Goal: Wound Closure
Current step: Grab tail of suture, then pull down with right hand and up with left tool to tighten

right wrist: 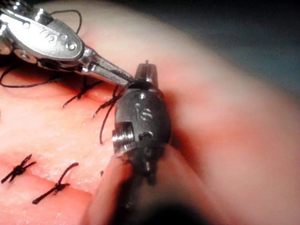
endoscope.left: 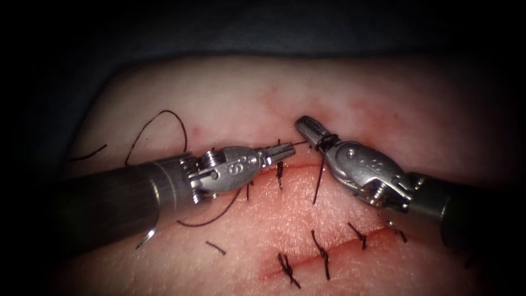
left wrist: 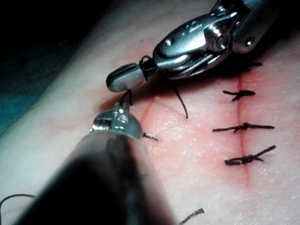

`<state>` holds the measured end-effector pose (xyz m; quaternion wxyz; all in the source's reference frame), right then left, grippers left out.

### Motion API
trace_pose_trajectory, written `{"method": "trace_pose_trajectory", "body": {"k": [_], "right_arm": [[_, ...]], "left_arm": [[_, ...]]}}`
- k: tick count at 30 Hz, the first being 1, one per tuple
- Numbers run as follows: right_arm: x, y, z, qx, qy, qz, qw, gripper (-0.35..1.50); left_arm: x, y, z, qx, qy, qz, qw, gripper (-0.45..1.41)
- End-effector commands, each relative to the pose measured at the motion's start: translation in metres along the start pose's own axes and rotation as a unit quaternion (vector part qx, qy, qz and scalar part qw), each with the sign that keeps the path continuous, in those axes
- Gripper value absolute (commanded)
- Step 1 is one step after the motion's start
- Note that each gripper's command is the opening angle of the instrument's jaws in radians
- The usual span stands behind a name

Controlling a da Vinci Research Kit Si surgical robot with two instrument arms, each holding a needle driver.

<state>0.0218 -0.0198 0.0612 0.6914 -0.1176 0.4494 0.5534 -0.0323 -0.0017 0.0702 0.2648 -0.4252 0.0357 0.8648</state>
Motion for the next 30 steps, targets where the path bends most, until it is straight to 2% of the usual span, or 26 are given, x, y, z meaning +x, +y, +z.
{"method": "trace_pose_trajectory", "body": {"k": [1,8,15,19,30], "right_arm": [[-0.0005,-0.0009,0.0002,0.003,0.003,-0.002,1.000,-0.35],[-0.0023,-0.0018,-0.0030,0.011,0.014,-0.013,1.000,-0.35],[-0.0029,-0.0031,-0.0055,0.010,0.021,-0.021,1.000,-0.35],[-0.0036,-0.0040,-0.0068,0.011,0.014,-0.028,0.999,-0.35],[-0.0053,-0.0057,-0.0094,0.006,0.008,-0.032,0.999,-0.35]], "left_arm": [[0.0007,-0.0010,0.0008,0.002,0.002,-0.004,1.000,-0.45],[0.0021,-0.0063,0.0021,0.012,-0.008,-0.018,1.000,-0.45],[0.0044,-0.0120,0.0051,0.028,-0.003,-0.016,0.999,-0.45],[0.0048,-0.0144,0.0065,0.035,0.000,-0.021,0.999,-0.45],[0.0045,-0.0172,0.0084,0.045,0.008,-0.036,0.998,-0.45]]}}
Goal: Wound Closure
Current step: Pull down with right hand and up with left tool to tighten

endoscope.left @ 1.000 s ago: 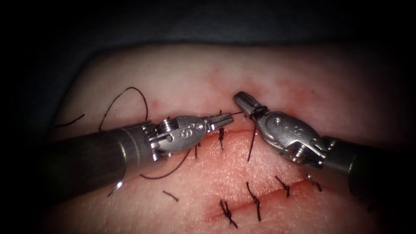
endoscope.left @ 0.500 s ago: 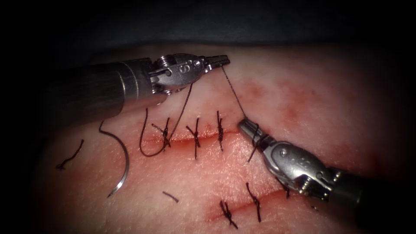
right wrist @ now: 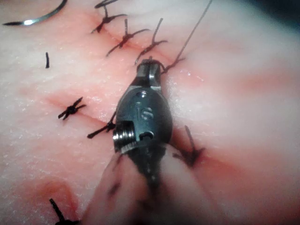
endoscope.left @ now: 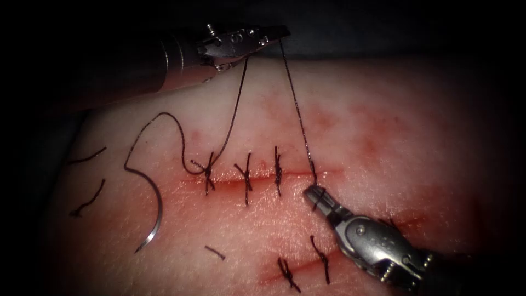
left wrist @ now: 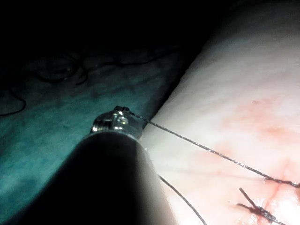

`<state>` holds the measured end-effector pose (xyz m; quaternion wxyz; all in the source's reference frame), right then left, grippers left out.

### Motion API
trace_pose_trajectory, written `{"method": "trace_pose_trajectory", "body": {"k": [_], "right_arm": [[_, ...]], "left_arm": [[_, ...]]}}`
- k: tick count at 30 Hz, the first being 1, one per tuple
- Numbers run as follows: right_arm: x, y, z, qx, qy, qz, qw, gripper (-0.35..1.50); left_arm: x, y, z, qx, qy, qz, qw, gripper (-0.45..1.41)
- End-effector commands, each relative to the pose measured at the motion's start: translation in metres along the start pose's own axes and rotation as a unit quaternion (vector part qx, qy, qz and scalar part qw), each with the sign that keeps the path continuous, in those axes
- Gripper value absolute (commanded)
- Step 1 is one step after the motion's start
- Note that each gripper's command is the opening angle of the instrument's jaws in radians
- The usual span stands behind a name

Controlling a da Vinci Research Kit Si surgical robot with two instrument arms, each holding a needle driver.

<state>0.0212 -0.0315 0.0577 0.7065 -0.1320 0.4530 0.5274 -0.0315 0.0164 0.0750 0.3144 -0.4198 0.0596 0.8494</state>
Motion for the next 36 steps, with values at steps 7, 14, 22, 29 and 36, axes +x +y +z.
{"method": "trace_pose_trajectory", "body": {"k": [7,14,22,29,36], "right_arm": [[-0.0002,-0.0015,-0.0006,-0.004,0.003,-0.002,1.000,-0.35],[-0.0001,-0.0016,-0.0014,-0.005,0.002,-0.004,1.000,-0.35],[-0.0009,-0.0022,-0.0018,0.001,0.008,-0.008,1.000,-0.35],[-0.0007,-0.0029,-0.0022,0.009,0.009,-0.010,1.000,-0.35],[-0.0019,-0.0040,-0.0033,0.013,0.007,-0.021,1.000,-0.35]], "left_arm": [[0.0007,-0.0030,0.0024,0.014,0.010,-0.009,1.000,-0.45],[0.0002,-0.0038,0.0041,0.020,0.021,-0.014,0.999,-0.45],[0.0002,-0.0042,0.0065,0.038,0.042,-0.023,0.998,-0.45],[-0.0004,-0.0053,0.0105,0.063,0.061,-0.032,0.996,-0.45],[-0.0021,-0.0072,0.0128,0.072,0.066,-0.035,0.995,-0.45]]}}
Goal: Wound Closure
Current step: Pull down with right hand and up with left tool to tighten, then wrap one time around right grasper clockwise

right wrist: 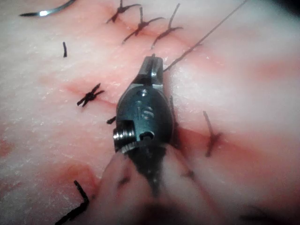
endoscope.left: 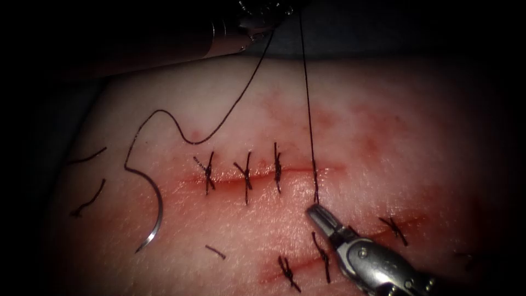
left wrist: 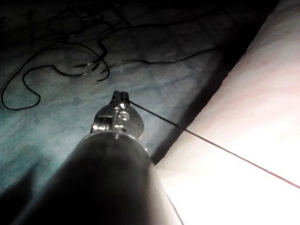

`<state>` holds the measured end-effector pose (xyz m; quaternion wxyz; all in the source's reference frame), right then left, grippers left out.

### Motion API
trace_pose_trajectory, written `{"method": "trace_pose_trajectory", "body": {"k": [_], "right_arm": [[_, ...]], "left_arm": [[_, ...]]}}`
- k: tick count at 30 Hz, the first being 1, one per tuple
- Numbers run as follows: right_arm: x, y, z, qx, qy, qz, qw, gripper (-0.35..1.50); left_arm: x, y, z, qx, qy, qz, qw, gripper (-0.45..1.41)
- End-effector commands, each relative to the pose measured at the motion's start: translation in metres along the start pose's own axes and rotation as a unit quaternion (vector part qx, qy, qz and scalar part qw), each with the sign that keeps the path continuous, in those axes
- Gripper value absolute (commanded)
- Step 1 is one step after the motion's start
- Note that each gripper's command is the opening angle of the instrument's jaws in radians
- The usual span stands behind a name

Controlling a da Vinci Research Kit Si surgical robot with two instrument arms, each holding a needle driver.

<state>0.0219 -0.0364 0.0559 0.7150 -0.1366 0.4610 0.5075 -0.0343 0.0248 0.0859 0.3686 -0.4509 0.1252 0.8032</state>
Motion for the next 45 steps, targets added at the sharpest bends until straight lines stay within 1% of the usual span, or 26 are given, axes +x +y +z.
{"method": "trace_pose_trajectory", "body": {"k": [1,5,7,9,10,12,13,14,15,16,17,19,22,24,26,30,32,34,35,36,37,38,39,41,43,45], "right_arm": [[-0.0005,-0.0011,0.0005,0.003,-0.001,-0.003,1.000,-0.35],[-0.0013,-0.0020,0.0001,0.010,-0.004,-0.006,1.000,-0.35],[-0.0013,-0.0021,0.0002,0.011,-0.006,-0.004,1.000,-0.35],[-0.0010,-0.0018,0.0004,0.011,-0.004,-0.002,1.000,-0.35],[-0.0006,-0.0014,0.0007,0.010,0.005,0.002,1.000,-0.35],[-0.0003,-0.0010,0.0009,0.021,0.007,0.003,1.000,-0.35],[-0.0001,-0.0007,0.0010,0.033,0.010,0.004,0.999,-0.35],[0.0001,-0.0005,0.0011,0.040,0.017,0.005,0.999,-0.21],[0.0002,-0.0003,0.0011,0.042,0.024,0.008,0.999,0.19],[0.0004,0.0000,0.0011,0.039,0.032,0.011,0.999,0.81],[0.0005,0.0002,0.0011,0.039,0.037,0.013,0.998,0.95],[0.0007,0.0006,0.0010,0.053,0.044,0.014,0.998,1.13],[0.0012,0.0014,0.0004,0.084,0.048,0.014,0.995,1.32],[0.0018,0.0021,-0.0001,0.107,0.050,0.018,0.993,1.39],[0.0027,0.0029,-0.0007,0.121,0.050,0.021,0.991,1.40],[0.0048,0.0045,-0.0015,0.138,0.047,0.020,0.989,1.37],[0.0057,0.0051,-0.0013,0.138,0.047,0.009,0.989,1.30],[0.0061,0.0054,-0.0009,0.139,0.046,0.006,0.989,1.15],[0.0061,0.0056,-0.0002,0.139,0.041,-0.003,0.989,0.85],[0.0057,0.0058,0.0006,0.144,0.025,-0.012,0.989,0.71],[0.0048,0.0058,0.0019,0.161,0.010,-0.019,0.987,0.33],[0.0044,0.0059,0.0025,0.175,0.004,-0.021,0.984,-0.14],[0.0038,0.0060,0.0034,0.189,-0.005,-0.022,0.982,-0.35],[0.0033,0.0062,0.0041,0.198,-0.012,-0.023,0.980,-0.35],[0.0019,0.0068,0.0065,0.221,-0.013,-0.028,0.975,-0.35],[0.0017,0.0070,0.0072,0.227,-0.013,-0.027,0.974,-0.35]], "left_arm": [[0.0005,-0.0005,0.0011,-0.001,0.004,0.000,1.000,-0.45],[-0.0001,-0.0010,0.0013,0.001,0.002,0.001,1.000,-0.45],[-0.0001,-0.0008,0.0012,0.001,0.003,0.001,1.000,-0.45],[0.0001,-0.0005,0.0006,0.000,0.003,0.002,1.000,-0.45],[0.0004,0.0000,-0.0003,-0.001,0.002,0.004,1.000,-0.45],[0.0007,0.0008,-0.0017,-0.019,0.008,-0.003,1.000,-0.45],[0.0009,0.0014,-0.0028,-0.041,0.011,-0.016,0.999,-0.45],[0.0011,0.0019,-0.0037,-0.060,0.010,-0.024,0.998,-0.45],[0.0012,0.0025,-0.0047,-0.077,0.008,-0.031,0.997,-0.45],[0.0014,0.0033,-0.0062,-0.097,0.004,-0.040,0.994,-0.45],[0.0016,0.0040,-0.0074,-0.113,0.000,-0.043,0.993,-0.45],[0.0017,0.0055,-0.0099,-0.142,-0.012,-0.048,0.989,-0.45],[0.0019,0.0078,-0.0140,-0.186,-0.037,-0.039,0.981,-0.45],[0.0021,0.0090,-0.0167,-0.208,-0.054,-0.030,0.976,-0.45],[0.0023,0.0099,-0.0191,-0.227,-0.068,-0.020,0.971,-0.45],[0.0031,0.0107,-0.0225,-0.248,-0.076,-0.016,0.966,-0.45],[0.0034,0.0110,-0.0237,-0.248,-0.083,-0.010,0.965,-0.45],[0.0035,0.0116,-0.0248,-0.244,-0.096,-0.004,0.965,-0.45],[0.0035,0.0124,-0.0258,-0.245,-0.100,-0.001,0.964,-0.45],[0.0036,0.0131,-0.0265,-0.244,-0.100,-0.001,0.965,-0.45],[0.0039,0.0140,-0.0273,-0.242,-0.102,-0.005,0.965,-0.45],[0.0040,0.0144,-0.0277,-0.245,-0.099,-0.008,0.964,-0.45],[0.0043,0.0148,-0.0282,-0.251,-0.095,-0.010,0.963,-0.45],[0.0045,0.0151,-0.0285,-0.254,-0.093,-0.012,0.963,-0.45],[0.0051,0.0159,-0.0298,-0.264,-0.089,-0.022,0.960,-0.45],[0.0052,0.0160,-0.0301,-0.266,-0.088,-0.023,0.960,-0.45]]}}
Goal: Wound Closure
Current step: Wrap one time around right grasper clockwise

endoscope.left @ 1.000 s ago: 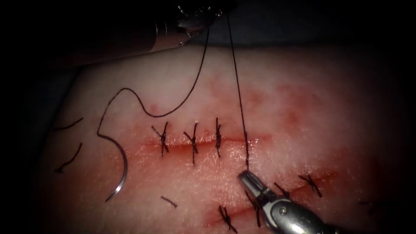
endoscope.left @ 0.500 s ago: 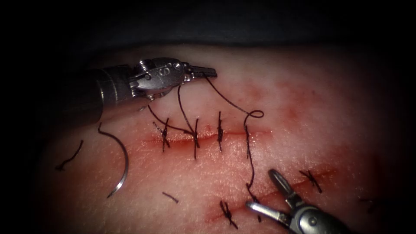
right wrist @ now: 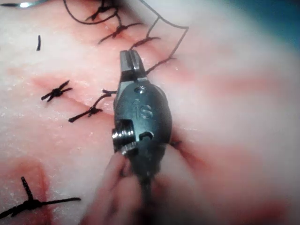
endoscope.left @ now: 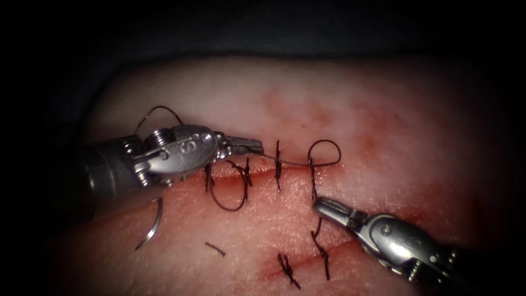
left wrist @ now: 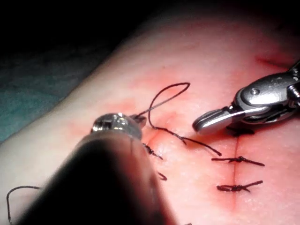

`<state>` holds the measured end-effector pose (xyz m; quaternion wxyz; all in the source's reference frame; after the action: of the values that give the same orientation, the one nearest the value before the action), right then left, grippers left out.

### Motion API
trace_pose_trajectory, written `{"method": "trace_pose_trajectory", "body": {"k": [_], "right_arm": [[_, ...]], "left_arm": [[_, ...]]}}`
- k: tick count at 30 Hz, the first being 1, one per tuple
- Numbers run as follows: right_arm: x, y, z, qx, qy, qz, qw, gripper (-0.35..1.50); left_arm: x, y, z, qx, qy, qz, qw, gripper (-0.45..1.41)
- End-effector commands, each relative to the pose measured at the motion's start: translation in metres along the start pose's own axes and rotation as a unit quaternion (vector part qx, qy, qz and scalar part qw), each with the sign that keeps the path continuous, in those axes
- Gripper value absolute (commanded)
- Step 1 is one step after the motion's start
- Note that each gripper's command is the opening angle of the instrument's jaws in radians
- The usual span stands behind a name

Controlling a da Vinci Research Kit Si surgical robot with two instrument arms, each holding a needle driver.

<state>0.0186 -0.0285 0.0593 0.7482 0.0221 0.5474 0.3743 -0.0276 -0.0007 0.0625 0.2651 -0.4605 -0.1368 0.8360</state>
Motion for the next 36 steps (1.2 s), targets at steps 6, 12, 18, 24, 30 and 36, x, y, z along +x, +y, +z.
{"method": "trace_pose_trajectory", "body": {"k": [6,12,18,24,30,36], "right_arm": [[0.0014,0.0031,0.0045,0.031,0.050,-0.022,0.998,-0.35],[0.0043,0.0050,0.0060,0.105,0.105,-0.006,0.989,-0.35],[0.0055,0.0059,0.0069,0.208,0.146,0.059,0.965,-0.35],[0.0064,0.0063,0.0073,0.266,0.158,0.092,0.947,-0.35],[0.0080,0.0074,0.0080,0.434,0.103,0.070,0.892,-0.35],[0.0080,0.0059,0.0077,0.507,0.008,0.006,0.862,-0.35]], "left_arm": [[-0.0005,0.0012,0.0004,-0.020,0.013,-0.007,1.000,-0.45],[-0.0021,0.0027,0.0022,-0.036,0.026,-0.011,0.999,-0.45],[-0.0031,0.0028,0.0051,-0.057,0.029,-0.018,0.998,-0.45],[-0.0042,0.0022,0.0073,-0.067,0.027,-0.019,0.997,-0.45],[-0.0035,-0.0008,0.0100,-0.084,0.022,-0.025,0.996,-0.45],[-0.0030,-0.0023,0.0108,-0.089,0.013,-0.027,0.996,-0.45]]}}
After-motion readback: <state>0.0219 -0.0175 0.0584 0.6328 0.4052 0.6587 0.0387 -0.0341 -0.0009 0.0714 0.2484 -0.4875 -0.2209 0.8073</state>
